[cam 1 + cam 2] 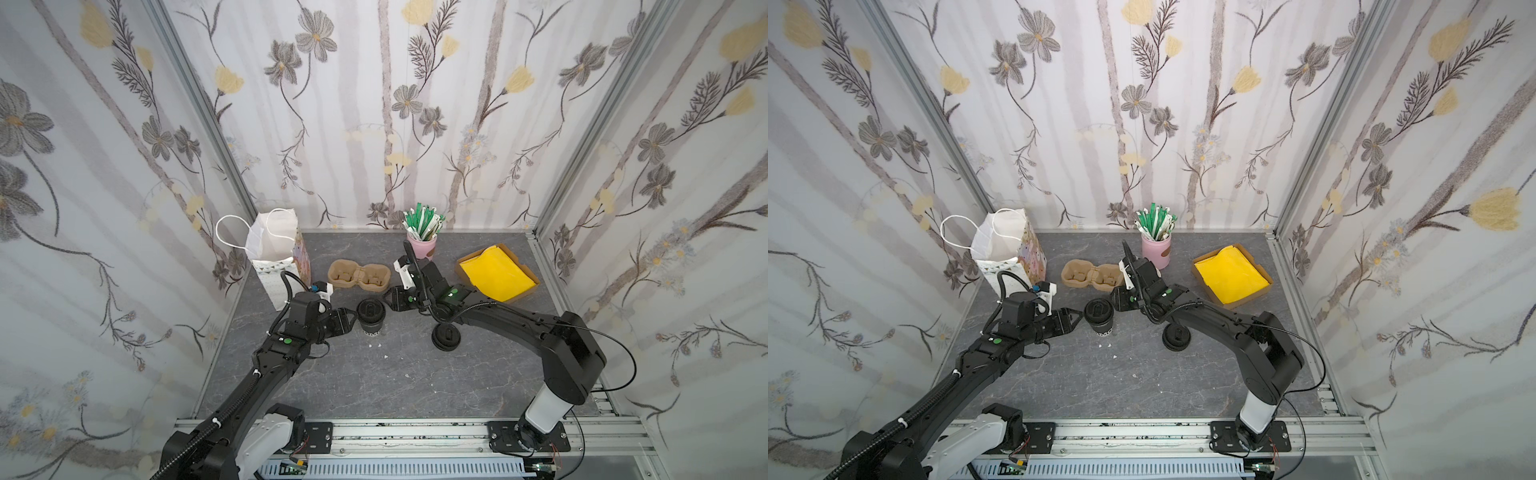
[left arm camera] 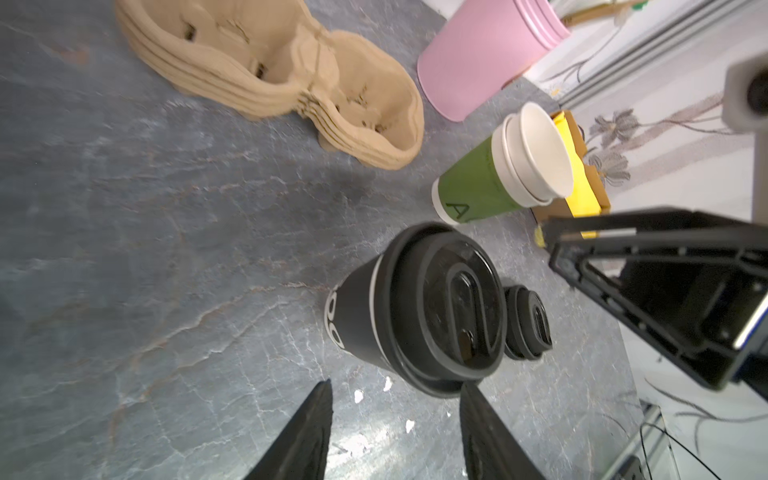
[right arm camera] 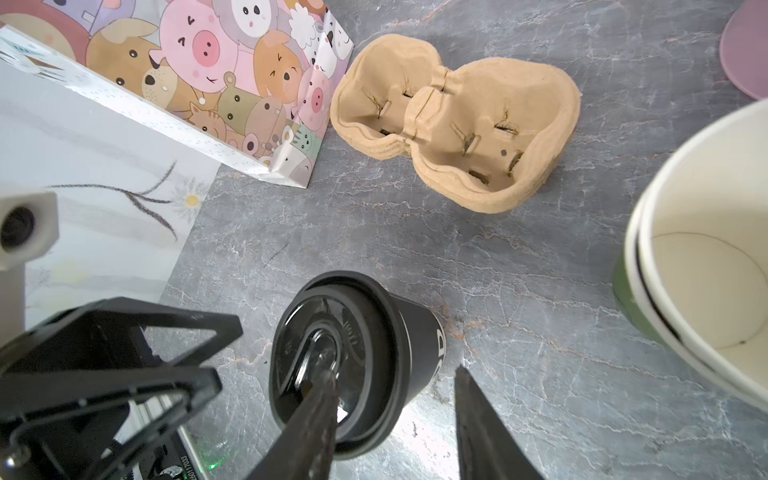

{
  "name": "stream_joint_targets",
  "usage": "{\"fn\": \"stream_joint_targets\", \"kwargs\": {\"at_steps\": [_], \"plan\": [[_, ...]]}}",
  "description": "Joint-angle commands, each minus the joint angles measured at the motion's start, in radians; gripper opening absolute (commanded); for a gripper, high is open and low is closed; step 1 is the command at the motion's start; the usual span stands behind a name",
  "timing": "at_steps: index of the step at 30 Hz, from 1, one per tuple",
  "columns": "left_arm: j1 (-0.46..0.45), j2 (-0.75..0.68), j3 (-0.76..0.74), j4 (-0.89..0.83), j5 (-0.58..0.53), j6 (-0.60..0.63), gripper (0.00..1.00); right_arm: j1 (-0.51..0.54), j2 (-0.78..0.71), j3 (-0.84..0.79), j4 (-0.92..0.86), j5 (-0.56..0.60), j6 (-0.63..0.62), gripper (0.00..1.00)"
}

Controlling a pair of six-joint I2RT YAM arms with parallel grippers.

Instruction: Pack the takeout coffee

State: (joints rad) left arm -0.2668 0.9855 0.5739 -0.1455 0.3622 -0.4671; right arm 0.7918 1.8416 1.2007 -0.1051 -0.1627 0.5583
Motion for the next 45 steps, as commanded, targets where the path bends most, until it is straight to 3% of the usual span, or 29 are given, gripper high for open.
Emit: {"fn": "stream_joint_targets", "kwargs": {"at_steps": [1, 8, 27, 45], "plan": [[0.027, 0.043, 0.039, 0.018, -0.051, -0.01, 0.52, 0.012, -0.042, -0.051, 0.086, 0.024, 0.058, 0.44], [0.065, 0.18, 0.1, 0.027, 0.04, -0.019, 0.51, 0.072, -0.064, -0.134, 0.159, 0.032, 0.127, 0.42], [0.061, 0.206, 0.055, 0.051, 0.11, -0.006, 0.51, 0.067, 0.001, -0.139, 0.176, 0.016, 0.144, 0.37], [0.055, 0.217, 0.046, 0.053, 0.107, -0.009, 0.51, 0.039, 0.038, -0.129, 0.171, -0.019, 0.125, 0.37]]}}
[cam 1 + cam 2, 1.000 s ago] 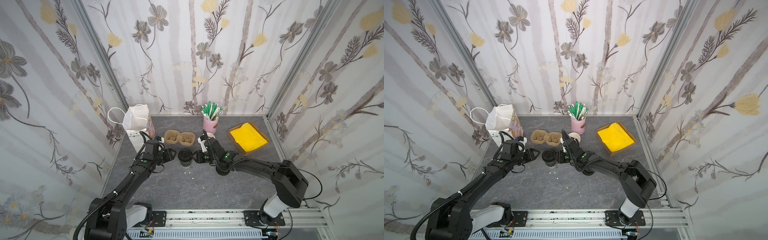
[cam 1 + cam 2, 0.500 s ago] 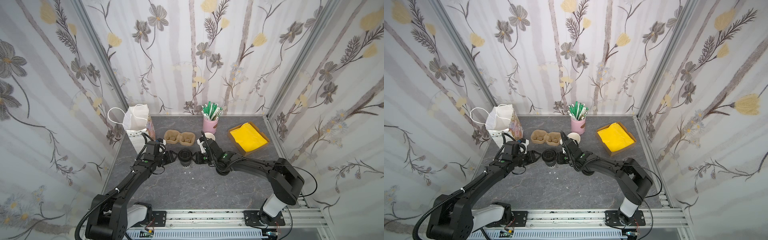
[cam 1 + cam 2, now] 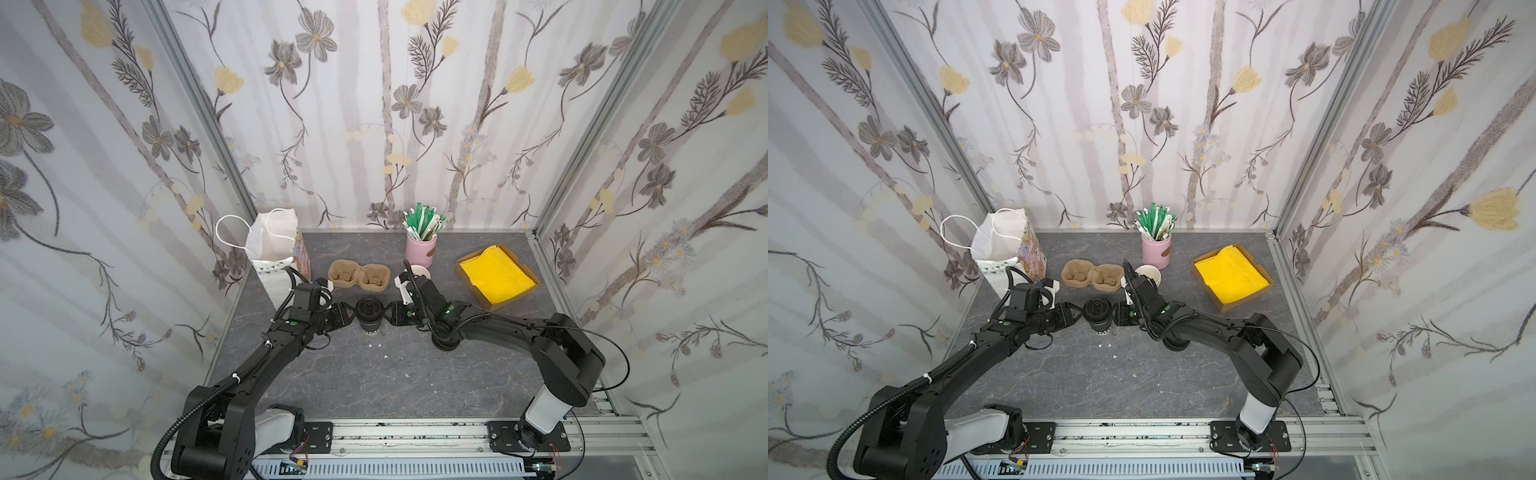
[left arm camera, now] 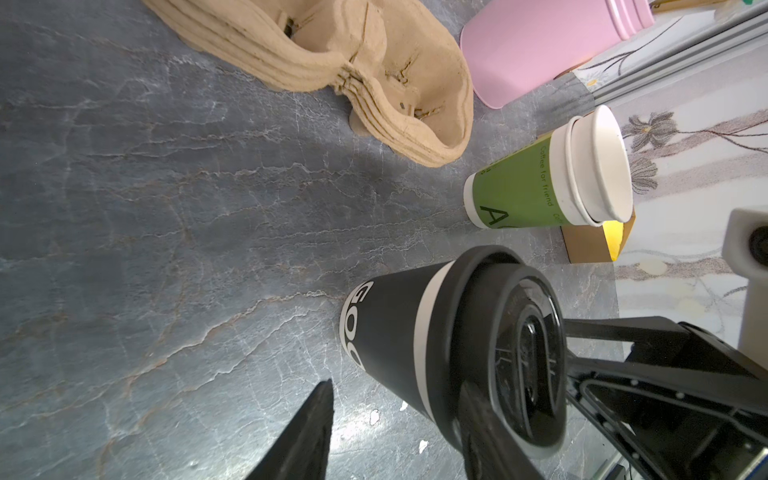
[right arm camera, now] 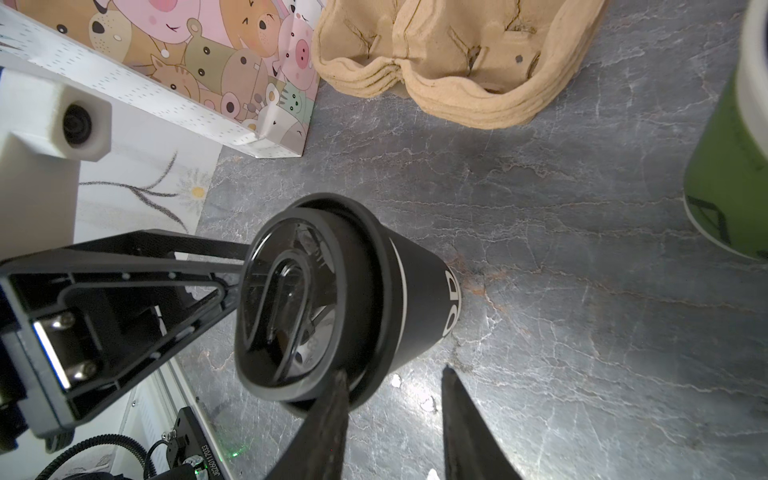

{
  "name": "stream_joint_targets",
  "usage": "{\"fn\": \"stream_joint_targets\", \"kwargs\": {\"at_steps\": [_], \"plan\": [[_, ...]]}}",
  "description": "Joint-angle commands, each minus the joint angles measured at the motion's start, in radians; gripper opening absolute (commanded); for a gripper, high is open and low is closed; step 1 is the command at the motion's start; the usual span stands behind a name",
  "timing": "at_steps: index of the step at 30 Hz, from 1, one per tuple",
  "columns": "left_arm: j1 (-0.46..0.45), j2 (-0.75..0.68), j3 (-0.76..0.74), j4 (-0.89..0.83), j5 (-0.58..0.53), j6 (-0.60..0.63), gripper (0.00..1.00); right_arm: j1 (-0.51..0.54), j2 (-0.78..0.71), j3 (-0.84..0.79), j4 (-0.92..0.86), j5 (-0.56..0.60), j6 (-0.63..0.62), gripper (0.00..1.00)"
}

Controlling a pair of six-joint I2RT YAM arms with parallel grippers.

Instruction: Pack the takeout coffee

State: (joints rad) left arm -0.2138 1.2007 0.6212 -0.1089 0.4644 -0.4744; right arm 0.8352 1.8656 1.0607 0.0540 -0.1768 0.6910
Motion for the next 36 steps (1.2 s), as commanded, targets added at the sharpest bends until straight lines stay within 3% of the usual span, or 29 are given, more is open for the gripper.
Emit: {"fn": "stream_joint_targets", "kwargs": {"at_steps": [1, 14, 36], "plan": [[0.001, 0.003, -0.004, 0.017, 0.004, -0.001, 0.51, -0.007, 0.018, 0.012, 0.012, -0.006, -0.01, 0.37], [0.003, 0.009, -0.01, 0.015, 0.001, -0.003, 0.51, -0.006, 0.036, -0.015, 0.03, -0.021, -0.005, 0.37], [-0.021, -0.022, -0.003, 0.018, 0.011, -0.007, 0.51, -0.055, 0.02, 0.108, -0.048, -0.035, -0.073, 0.39]]}}
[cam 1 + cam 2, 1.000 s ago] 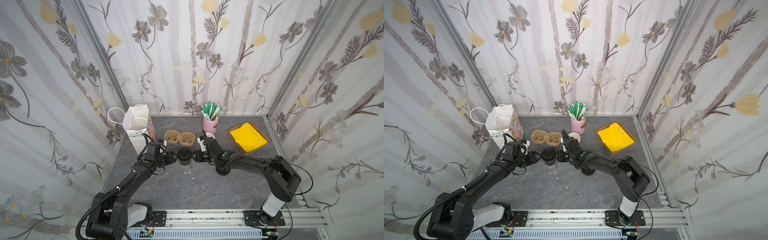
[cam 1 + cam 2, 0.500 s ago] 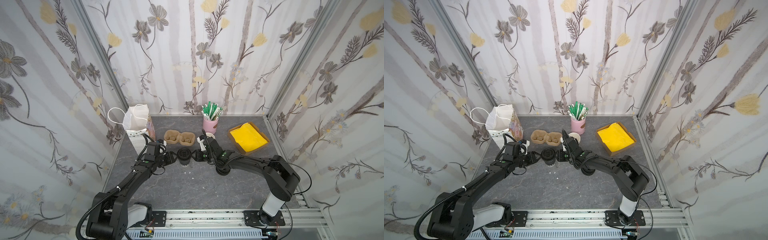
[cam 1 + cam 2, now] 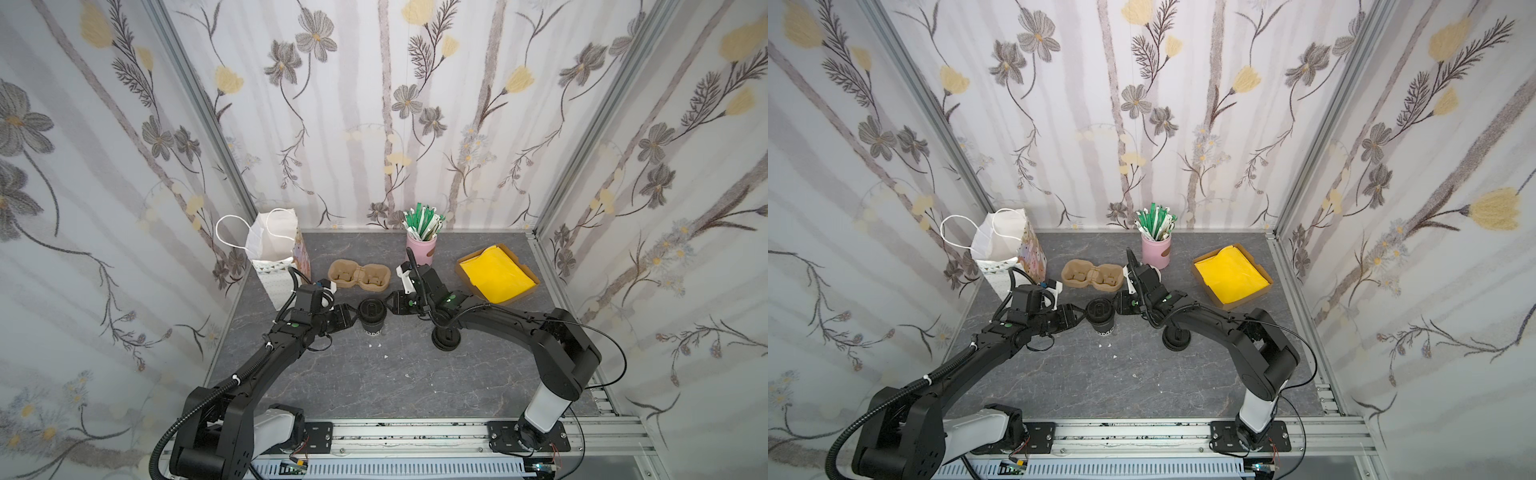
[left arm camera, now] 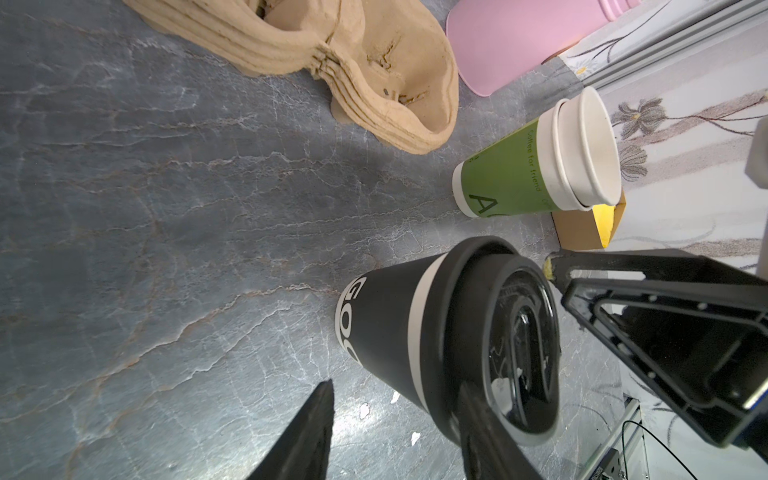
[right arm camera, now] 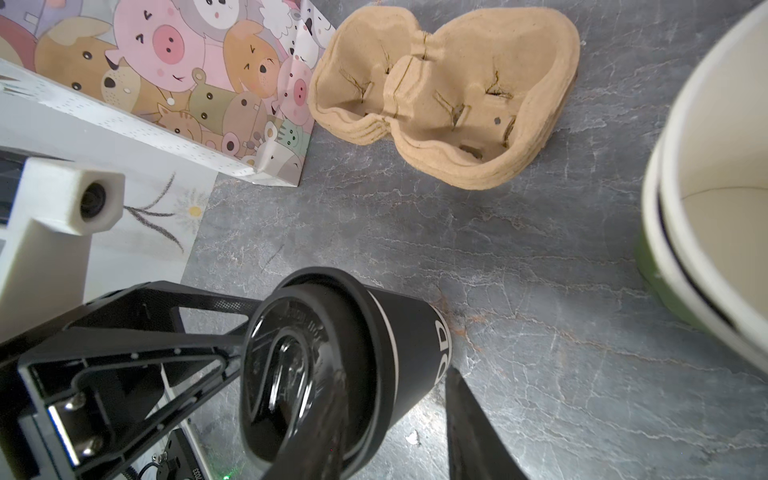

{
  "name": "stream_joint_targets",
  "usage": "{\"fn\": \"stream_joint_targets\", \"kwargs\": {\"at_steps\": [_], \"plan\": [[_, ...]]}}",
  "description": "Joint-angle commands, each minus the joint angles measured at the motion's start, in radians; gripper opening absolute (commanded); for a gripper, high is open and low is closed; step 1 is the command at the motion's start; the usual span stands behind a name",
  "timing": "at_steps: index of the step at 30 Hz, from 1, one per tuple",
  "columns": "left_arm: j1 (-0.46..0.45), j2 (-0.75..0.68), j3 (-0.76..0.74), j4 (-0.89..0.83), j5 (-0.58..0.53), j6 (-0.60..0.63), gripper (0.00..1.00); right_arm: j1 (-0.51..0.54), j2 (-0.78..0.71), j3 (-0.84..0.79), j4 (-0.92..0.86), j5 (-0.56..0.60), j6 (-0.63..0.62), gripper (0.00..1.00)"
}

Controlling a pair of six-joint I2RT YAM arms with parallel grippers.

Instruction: Pack the takeout coffee

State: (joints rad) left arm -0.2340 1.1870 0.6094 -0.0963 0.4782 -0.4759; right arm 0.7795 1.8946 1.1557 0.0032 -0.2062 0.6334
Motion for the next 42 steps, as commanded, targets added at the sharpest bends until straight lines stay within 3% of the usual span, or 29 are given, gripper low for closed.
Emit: {"fn": "stream_joint_targets", "kwargs": {"at_steps": [1, 18, 42], "plan": [[-0.002, -0.011, 0.013, 0.006, -0.007, -0.007, 0.51, 0.0, -0.012, 0.013, 0.001, -0.002, -0.016, 0.39], [-0.003, -0.089, -0.05, 0.009, -0.007, -0.046, 0.5, -0.006, 0.045, 0.046, 0.009, -0.029, -0.018, 0.38], [-0.003, 0.012, 0.019, 0.01, -0.028, -0.031, 0.51, 0.034, -0.047, -0.084, 0.041, -0.032, 0.031, 0.38]]}}
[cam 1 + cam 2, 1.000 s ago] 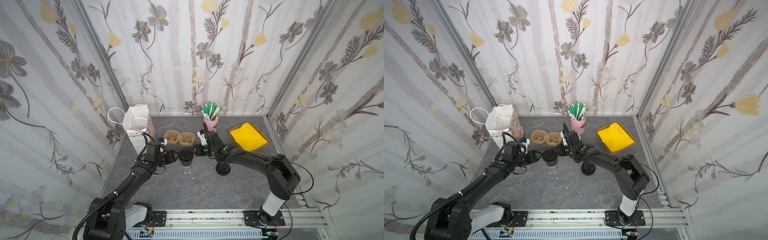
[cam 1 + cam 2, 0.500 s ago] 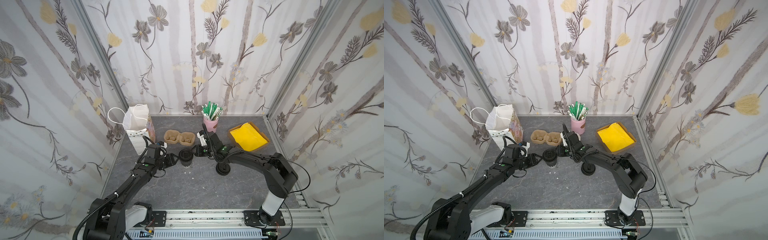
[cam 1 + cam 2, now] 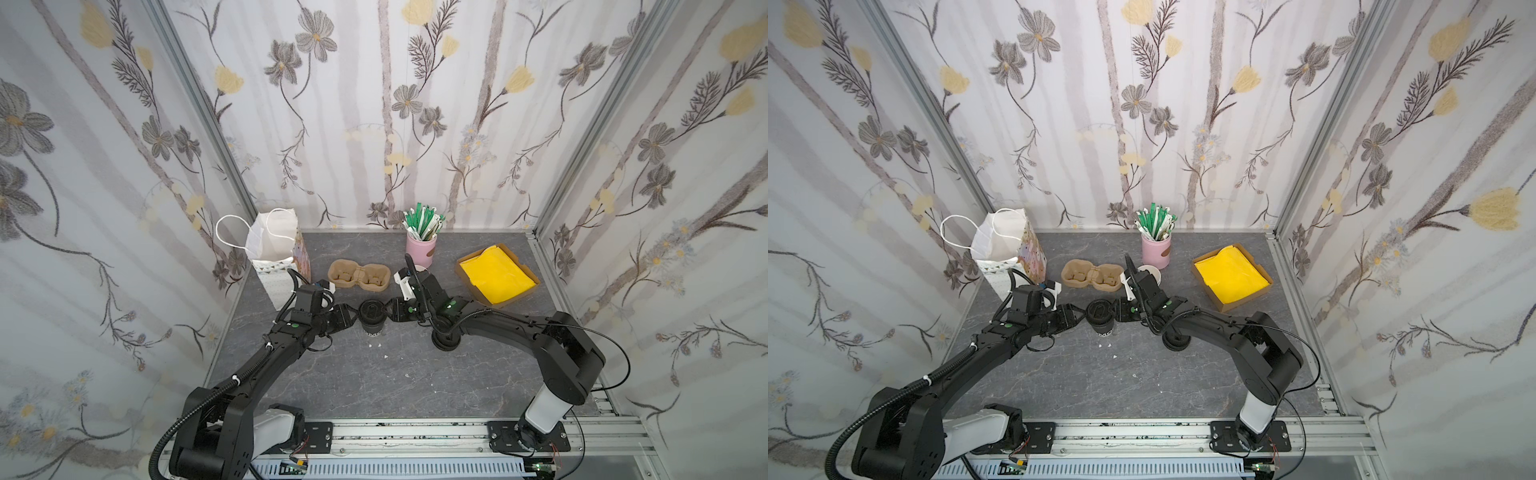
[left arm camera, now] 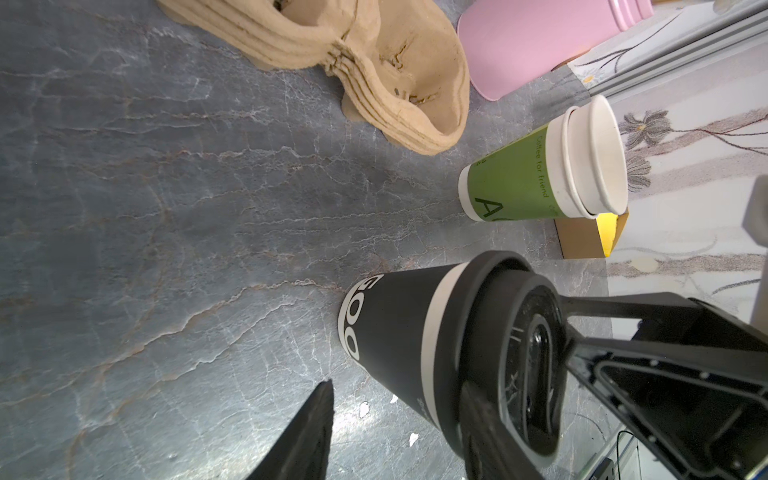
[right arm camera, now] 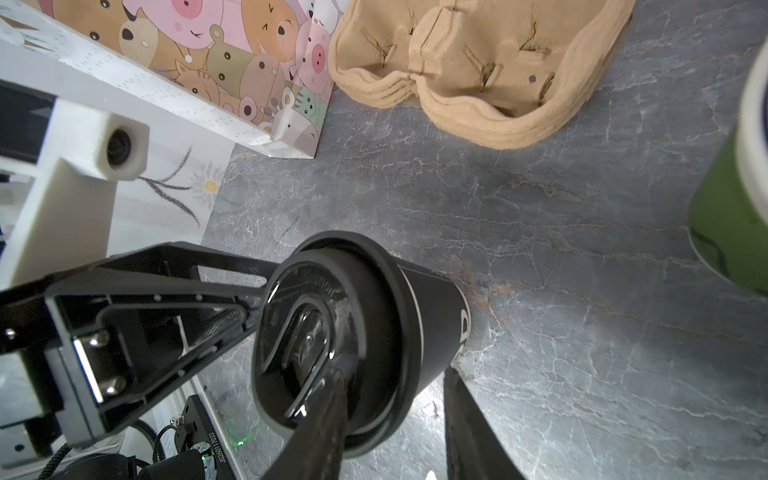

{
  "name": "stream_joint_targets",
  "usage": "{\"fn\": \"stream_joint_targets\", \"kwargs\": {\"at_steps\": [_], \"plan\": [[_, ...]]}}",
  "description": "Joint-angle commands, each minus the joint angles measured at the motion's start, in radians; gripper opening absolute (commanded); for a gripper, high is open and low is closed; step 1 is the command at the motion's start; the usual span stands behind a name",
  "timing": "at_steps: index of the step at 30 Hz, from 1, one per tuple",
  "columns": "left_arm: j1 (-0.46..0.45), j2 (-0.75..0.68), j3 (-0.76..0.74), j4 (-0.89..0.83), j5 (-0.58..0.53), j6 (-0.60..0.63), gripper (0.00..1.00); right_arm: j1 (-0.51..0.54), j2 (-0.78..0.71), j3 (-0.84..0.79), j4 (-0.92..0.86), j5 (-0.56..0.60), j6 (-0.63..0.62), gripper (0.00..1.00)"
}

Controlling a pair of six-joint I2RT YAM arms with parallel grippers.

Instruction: Pack the takeout coffee

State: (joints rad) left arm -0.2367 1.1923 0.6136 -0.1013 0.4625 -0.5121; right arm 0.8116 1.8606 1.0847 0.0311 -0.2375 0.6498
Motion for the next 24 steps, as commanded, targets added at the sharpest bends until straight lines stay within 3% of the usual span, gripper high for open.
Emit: {"fn": "stream_joint_targets", "kwargs": {"at_steps": [1, 9, 24], "plan": [[-0.001, 0.012, 0.017, 0.015, -0.014, 0.006, 0.51, 0.003, -0.018, -0.019, 0.016, -0.001, 0.017, 0.38], [0.001, 0.026, 0.027, 0.015, -0.017, 0.009, 0.53, 0.067, -0.033, -0.043, 0.042, -0.012, 0.042, 0.38], [0.003, 0.055, 0.059, 0.015, -0.027, 0.009, 0.54, 0.07, -0.051, -0.031, 0.057, 0.008, 0.059, 0.43]]}}
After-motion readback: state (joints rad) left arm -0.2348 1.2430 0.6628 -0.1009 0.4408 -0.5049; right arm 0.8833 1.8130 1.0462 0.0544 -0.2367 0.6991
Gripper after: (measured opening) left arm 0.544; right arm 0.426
